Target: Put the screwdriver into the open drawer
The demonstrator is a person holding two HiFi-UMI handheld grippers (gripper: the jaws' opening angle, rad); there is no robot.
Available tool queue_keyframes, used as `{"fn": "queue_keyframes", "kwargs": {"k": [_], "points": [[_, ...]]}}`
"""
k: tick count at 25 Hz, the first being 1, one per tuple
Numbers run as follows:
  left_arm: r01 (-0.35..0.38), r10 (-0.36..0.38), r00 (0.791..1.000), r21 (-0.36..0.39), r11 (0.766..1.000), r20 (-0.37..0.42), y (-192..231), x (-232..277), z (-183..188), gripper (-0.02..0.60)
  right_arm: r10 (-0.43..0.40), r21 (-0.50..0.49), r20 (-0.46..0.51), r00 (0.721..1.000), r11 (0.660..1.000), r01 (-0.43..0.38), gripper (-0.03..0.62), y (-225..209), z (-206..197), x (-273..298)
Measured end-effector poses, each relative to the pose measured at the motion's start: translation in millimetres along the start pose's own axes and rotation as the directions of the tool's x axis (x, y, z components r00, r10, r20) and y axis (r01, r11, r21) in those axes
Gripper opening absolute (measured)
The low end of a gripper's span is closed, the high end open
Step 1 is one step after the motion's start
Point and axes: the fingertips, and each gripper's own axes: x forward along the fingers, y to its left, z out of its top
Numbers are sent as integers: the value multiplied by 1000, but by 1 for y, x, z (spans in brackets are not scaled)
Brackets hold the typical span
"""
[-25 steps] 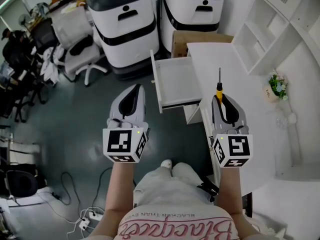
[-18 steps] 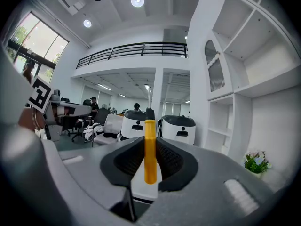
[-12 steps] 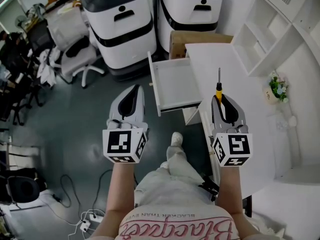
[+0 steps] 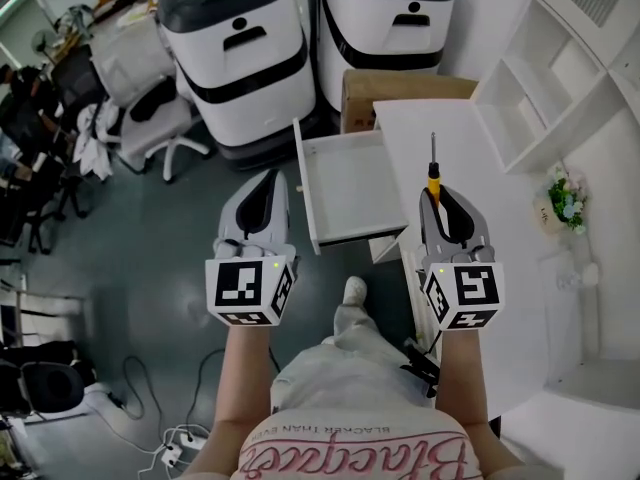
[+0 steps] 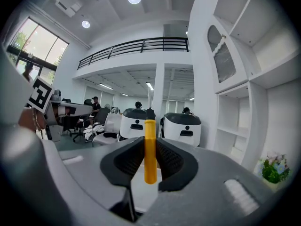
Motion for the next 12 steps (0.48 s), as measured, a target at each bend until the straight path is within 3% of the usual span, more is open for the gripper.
{"fn": "queue_keyframes", "kwargs": {"k": [12], "points": [[-63,63,998,-19,998,-28,32,87,-7,20,62,3,-23,998,998,-62,80,-36,6,96]]}}
